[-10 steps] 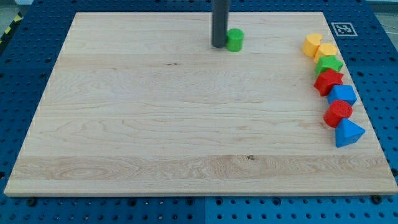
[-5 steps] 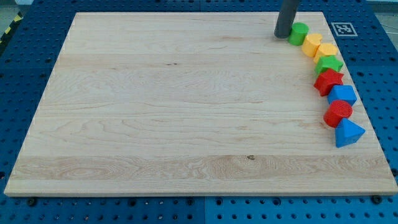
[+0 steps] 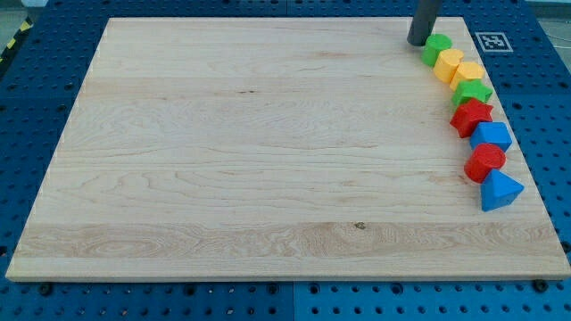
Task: Push the green circle into the yellow heart
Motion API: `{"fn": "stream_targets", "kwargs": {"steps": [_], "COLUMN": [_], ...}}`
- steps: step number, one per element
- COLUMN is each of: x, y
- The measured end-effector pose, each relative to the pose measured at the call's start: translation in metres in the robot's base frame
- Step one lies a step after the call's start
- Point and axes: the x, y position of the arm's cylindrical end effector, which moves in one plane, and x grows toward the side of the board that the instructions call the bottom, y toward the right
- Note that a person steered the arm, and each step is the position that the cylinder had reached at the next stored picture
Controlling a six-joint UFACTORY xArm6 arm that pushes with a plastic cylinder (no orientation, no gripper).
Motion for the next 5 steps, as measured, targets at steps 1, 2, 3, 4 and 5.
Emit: {"fn": "stream_targets", "kwargs": {"steps": [1, 2, 3, 4, 5], "x": [0.004, 0.010, 0.011, 0.011, 0.011], "y": [-0.018, -0.012, 0.009, 0.028, 0.033]}}
